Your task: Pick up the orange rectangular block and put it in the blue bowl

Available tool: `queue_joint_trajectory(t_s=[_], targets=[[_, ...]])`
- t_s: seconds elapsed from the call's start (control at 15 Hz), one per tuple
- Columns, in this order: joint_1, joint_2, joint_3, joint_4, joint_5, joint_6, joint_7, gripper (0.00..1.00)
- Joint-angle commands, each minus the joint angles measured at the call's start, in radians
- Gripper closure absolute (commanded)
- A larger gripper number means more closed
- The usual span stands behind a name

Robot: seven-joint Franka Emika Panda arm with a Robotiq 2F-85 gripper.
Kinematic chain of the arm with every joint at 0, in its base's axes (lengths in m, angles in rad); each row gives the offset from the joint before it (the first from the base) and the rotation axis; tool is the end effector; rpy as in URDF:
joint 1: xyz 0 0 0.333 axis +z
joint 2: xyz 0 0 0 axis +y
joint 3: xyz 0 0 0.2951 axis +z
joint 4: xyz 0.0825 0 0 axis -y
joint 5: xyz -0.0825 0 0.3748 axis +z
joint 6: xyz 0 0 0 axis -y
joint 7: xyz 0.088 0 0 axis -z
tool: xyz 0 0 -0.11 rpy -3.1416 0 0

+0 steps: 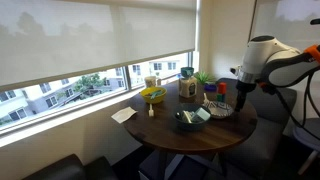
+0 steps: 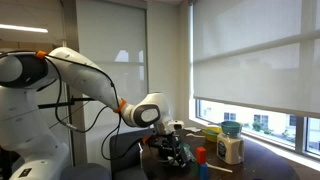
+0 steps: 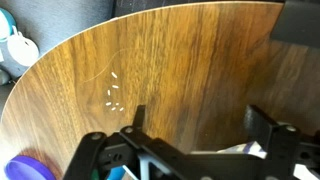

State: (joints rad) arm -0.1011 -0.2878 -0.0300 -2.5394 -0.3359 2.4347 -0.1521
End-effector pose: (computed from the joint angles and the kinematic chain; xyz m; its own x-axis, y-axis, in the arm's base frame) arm 0.4412 -0.0595 0.3756 0.9569 0.2682 0.1117 0.2309 -0.9353 0.2681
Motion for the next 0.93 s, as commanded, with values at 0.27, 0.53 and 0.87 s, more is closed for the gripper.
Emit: queue_joint_trajectory(t_s=[0.27,0.53,0.87], targets=[[0.007,-0.001,-0.006,0.002,-0.001,-0.003,0.001,0.0],[0.007,-0.001,-0.006,0.002,-0.001,-0.003,0.001,0.0],[0.017,-0.036,-0.06,0.018,0.104,-0.08,-0.087,0.0]])
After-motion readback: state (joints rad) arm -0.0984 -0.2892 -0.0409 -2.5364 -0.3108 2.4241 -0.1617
